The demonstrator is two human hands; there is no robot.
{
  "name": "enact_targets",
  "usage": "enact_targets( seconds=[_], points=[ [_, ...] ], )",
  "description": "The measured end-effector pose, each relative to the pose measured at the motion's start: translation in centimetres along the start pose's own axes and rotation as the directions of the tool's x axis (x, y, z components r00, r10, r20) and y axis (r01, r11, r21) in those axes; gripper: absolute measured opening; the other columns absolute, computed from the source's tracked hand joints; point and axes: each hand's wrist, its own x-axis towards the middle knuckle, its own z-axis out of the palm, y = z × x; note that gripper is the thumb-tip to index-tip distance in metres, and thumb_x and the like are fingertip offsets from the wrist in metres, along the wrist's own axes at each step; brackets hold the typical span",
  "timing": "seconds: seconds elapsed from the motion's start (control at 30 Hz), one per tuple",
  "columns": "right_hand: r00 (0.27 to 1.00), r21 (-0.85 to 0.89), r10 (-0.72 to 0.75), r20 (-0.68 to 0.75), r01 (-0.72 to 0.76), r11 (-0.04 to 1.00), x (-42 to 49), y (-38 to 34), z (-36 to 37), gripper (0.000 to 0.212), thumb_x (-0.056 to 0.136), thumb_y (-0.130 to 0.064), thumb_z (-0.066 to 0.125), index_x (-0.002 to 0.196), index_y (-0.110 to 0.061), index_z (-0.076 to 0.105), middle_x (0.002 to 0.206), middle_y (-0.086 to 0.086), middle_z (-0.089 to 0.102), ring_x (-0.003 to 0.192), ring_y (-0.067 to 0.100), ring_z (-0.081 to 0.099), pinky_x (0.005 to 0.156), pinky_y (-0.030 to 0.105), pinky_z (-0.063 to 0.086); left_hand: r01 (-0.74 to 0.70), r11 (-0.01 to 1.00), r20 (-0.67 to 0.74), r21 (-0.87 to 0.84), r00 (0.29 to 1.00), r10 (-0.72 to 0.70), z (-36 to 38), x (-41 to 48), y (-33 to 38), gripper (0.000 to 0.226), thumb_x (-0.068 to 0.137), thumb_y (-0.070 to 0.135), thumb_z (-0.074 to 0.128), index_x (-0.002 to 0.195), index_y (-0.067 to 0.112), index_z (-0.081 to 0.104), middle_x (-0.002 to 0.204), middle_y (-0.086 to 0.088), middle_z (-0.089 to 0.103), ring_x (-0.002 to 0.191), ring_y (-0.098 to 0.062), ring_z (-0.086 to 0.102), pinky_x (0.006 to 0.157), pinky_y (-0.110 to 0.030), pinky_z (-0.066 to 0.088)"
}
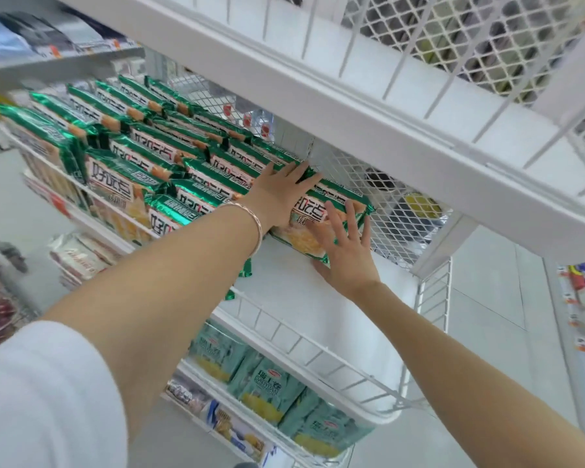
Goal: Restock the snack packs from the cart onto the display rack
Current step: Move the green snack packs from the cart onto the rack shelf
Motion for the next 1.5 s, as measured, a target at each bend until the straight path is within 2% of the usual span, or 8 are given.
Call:
enact_targets(
  seconds=[0.17,0.4,0.5,0.77,0.87,1.13,1.37,1.5],
  points=[
    [0.983,0.298,0.147,-0.108,-0.109,0.948,0.7,-3.1,-5.6,0.047,0.099,-0.039,0.041,0.135,-0.016,0.060,0.160,0.019,0.030,0.148,0.044,0.022,0.118,0.068,0.008,0.086,0.984,0.026,-0.154,0.996,-0.083,-3.2,-7.0,-5.2,0.078,0.100,0.058,0.037,0.159,0.029,-0.005,0.168,-0.003,-0.005,0.154,-0.024,-0.003,0.123,-0.055,0.005],
    [0.999,0.367,0.023,-0.047,-0.004,0.930,7.7,-15.9,-14.5,0.055,0.100,-0.046,0.036,0.150,-0.024,0.040,0.166,0.012,0.015,0.154,0.028,0.006,0.122,0.055,-0.008,0.385,0.903,0.118,-0.188,0.922,-0.369,-2.4,-23.3,-18.0,0.079,0.098,0.065,0.028,0.160,0.026,-0.002,0.167,-0.004,-0.001,0.154,-0.026,0.000,0.123,-0.055,0.006],
    [0.996,0.392,-0.074,-0.053,0.089,0.916,10.3,-23.6,-15.8,0.054,0.101,-0.042,0.046,0.151,-0.023,0.039,0.167,0.009,0.010,0.152,0.018,-0.006,0.121,0.053,-0.013,0.503,0.840,0.176,-0.202,0.862,-0.475,-1.5,-31.2,-23.0,0.076,0.100,0.061,0.029,0.160,0.022,0.001,0.167,-0.008,0.002,0.154,-0.027,0.006,0.122,-0.052,0.014],
    [0.920,0.462,-0.390,0.040,0.329,0.824,12.4,-44.9,-14.1,0.051,0.093,-0.033,0.058,0.139,-0.011,0.053,0.159,0.021,0.029,0.148,0.037,0.025,0.120,0.064,0.006,0.787,0.562,0.332,-0.253,0.617,-0.714,4.5,-48.4,-31.5,0.074,0.099,0.058,0.042,0.158,0.018,0.021,0.165,-0.008,0.019,0.148,-0.030,0.028,0.115,-0.049,0.031],
    [0.866,0.463,-0.488,0.112,0.389,0.796,12.5,-51.0,-12.6,0.054,0.099,-0.035,0.050,0.148,-0.014,0.042,0.163,0.018,0.019,0.153,0.030,0.010,0.121,0.057,-0.008,0.855,0.451,0.437,-0.255,0.518,-0.735,8.0,-52.7,-33.0,0.075,0.099,0.062,0.034,0.157,0.017,0.020,0.166,-0.009,0.013,0.151,-0.029,0.020,0.119,-0.053,0.025],
    [0.678,0.524,-0.686,0.263,0.497,0.692,17.9,-61.0,-7.5,0.059,0.100,-0.027,0.052,0.154,-0.015,0.033,0.165,0.015,0.012,0.154,0.030,0.006,0.123,0.046,-0.003,0.921,0.366,0.482,-0.134,0.383,-0.788,12.9,-57.9,-39.6,0.069,0.101,0.053,0.039,0.155,0.015,0.022,0.156,-0.006,0.036,0.142,-0.026,0.036,0.112,-0.049,0.034],
    [0.619,0.583,-0.711,0.334,0.456,0.672,25.6,-65.3,-4.1,0.055,0.096,-0.026,0.056,0.148,-0.017,0.042,0.162,0.015,0.022,0.150,0.034,0.020,0.124,0.054,0.013,0.922,-0.005,0.399,-0.388,0.163,-0.902,14.2,-58.1,-49.1,0.028,0.094,0.028,0.055,0.121,0.020,0.058,0.119,-0.008,0.064,0.101,-0.026,0.062,0.089,-0.042,0.054],
    [0.608,0.606,-0.707,0.360,0.424,0.673,29.3,-66.3,-2.4,0.055,0.095,-0.022,0.056,0.149,-0.018,0.044,0.162,0.012,0.025,0.152,0.029,0.019,0.124,0.051,0.015,0.859,-0.121,0.378,-0.498,0.090,-0.921,14.6,-55.6,-53.1,0.017,0.099,0.014,0.053,0.114,0.009,0.057,0.103,-0.009,0.064,0.091,-0.027,0.064,0.072,-0.033,0.049]
  ],
)
